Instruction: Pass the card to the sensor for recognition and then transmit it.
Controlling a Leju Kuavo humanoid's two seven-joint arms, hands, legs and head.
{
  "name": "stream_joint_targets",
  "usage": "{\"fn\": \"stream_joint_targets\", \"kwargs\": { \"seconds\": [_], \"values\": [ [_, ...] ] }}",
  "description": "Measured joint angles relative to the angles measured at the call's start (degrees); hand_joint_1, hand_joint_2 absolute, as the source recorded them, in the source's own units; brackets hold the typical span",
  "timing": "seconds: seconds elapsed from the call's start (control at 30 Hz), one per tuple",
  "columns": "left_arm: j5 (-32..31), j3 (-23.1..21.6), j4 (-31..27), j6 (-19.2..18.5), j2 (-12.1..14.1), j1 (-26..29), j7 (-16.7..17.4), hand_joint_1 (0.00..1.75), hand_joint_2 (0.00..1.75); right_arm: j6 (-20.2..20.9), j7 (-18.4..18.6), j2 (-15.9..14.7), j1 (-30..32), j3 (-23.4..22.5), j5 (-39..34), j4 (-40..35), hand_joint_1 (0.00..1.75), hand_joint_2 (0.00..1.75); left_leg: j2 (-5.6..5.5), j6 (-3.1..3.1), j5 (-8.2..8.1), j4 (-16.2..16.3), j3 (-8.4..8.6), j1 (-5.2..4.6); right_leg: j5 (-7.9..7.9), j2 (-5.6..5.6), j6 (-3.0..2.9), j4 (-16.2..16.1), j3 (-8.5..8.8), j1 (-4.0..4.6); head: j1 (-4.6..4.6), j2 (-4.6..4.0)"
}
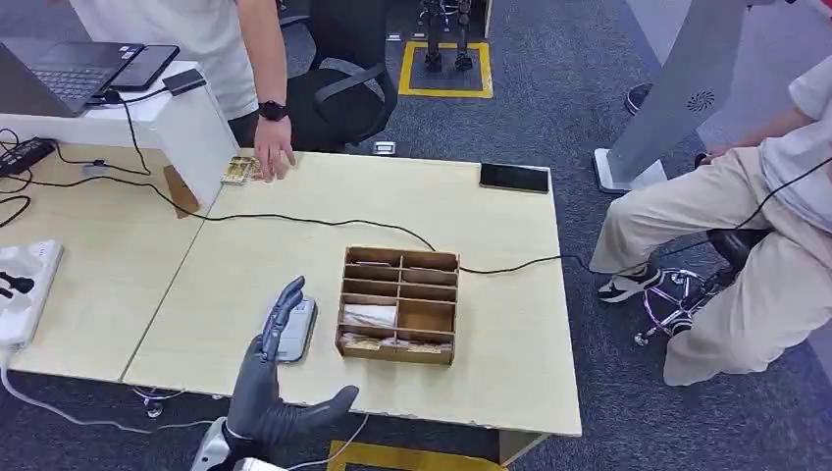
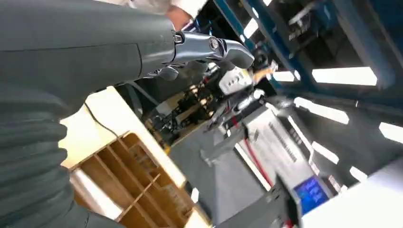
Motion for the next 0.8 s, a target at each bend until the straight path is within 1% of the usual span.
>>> {"fn": "stream_joint_targets", "kwargs": {
  "seconds": [0.07,0.13,0.2,0.27,0.37,0.47,0.5,0.53,0.6,0.67,0.73,0.8],
  "values": [
    [-2.1,-1.0,1.5,0.5,0.0,-1.5,2.4,0.0,1.75,0.0,0.0,0.0,-0.1,-0.1,0.4,0.0,0.0,1.75,0.0,0.0,0.0,0.0,0.0,0.0,0.0,0.0,0.0,0.0,0.01,0.0,0.02,0.0],
    [-2.0,-1.8,3.1,1.8,-0.3,-3.2,4.1,0.0,1.75,-0.1,0.0,0.0,-0.2,-0.2,1.0,0.0,0.0,1.75,0.0,0.0,0.0,0.0,0.01,0.0,0.02,-0.01,0.01,0.0,0.02,-0.01,0.0,0.0],
    [-1.0,-2.0,4.6,2.8,-1.1,-5.0,5.4,0.0,1.75,-0.1,0.0,0.0,-0.2,-0.4,1.1,0.0,0.0,1.75,0.01,0.0,0.01,0.0,0.01,0.0,0.03,-0.01,0.02,0.0,0.04,-0.01,0.02,0.0],
    [-0.1,-2.0,5.2,4.3,-2.5,-5.9,6.6,0.0,1.75,-0.2,0.0,0.1,-0.3,-0.7,1.5,-0.2,0.0,1.75,0.01,0.01,0.01,0.0,0.02,0.0,0.05,0.0,0.02,0.0,0.04,-0.02,0.02,0.0],
    [2.6,-1.9,5.7,9.3,-5.0,-6.7,7.0,0.0,1.75,-0.5,0.1,0.2,-0.3,-1.0,1.8,-0.4,0.0,1.75,0.0,0.01,0.01,0.0,0.0,0.0,0.05,0.0,0.03,0.0,0.03,-0.02,0.02,0.0],
    [6.4,-0.9,6.2,15.3,-7.3,-7.9,7.1,0.0,1.75,-0.8,0.4,0.8,-0.4,-1.4,1.8,-0.8,0.0,1.75,0.0,0.01,0.0,0.0,-0.01,-0.02,0.04,-0.01,0.03,0.0,0.02,-0.02,0.02,-0.02],
    [6.8,-0.4,6.5,17.6,-8.0,-8.6,7.0,0.0,1.75,-1.2,0.6,0.9,-0.5,-1.6,1.7,-0.9,0.0,1.75,0.0,0.01,0.0,0.0,-0.01,-0.03,0.04,-0.01,0.03,0.0,0.02,-0.01,0.0,0.0],
    [6.7,0.1,6.8,19.0,-8.4,-9.3,7.0,0.0,1.75,-1.3,0.7,1.2,-0.5,-1.6,1.8,-1.0,0.0,1.75,-0.01,0.01,0.0,0.0,-0.01,-0.02,0.04,-0.02,0.03,0.0,0.02,-0.01,0.02,0.0],
    [5.4,0.7,7.3,20.3,-9.1,-9.9,7.0,0.0,1.75,-1.4,0.7,1.2,-0.6,-1.7,1.8,-0.9,0.0,1.75,0.0,0.01,0.0,0.0,0.0,-0.02,0.04,-0.02,0.02,0.0,0.03,-0.01,0.0,0.0],
    [2.5,0.7,7.6,20.4,-9.2,-10.0,7.6,0.0,1.75,-1.4,0.7,1.2,-0.6,-1.7,1.9,-0.9,0.0,1.75,0.01,0.01,0.0,0.0,0.0,-0.02,0.04,-0.01,0.02,0.0,0.02,0.01,0.02,-0.02],
    [-1.0,0.8,8.2,20.5,-8.9,-10.1,8.1,0.0,1.75,-1.4,0.2,1.2,-0.6,-1.7,2.1,-0.7,0.0,1.75,0.0,0.01,0.0,0.0,-0.01,-0.01,0.03,-0.02,0.02,0.0,0.03,0.01,0.02,0.0],
    [-3.9,0.8,8.9,20.2,-7.6,-10.4,8.6,0.0,1.75,-1.4,0.1,0.9,-0.8,-1.7,2.3,0.0,0.0,1.75,0.01,0.01,0.0,0.0,0.01,-0.01,0.03,-0.01,0.02,0.0,0.03,0.01,0.02,0.0]
  ]
}}
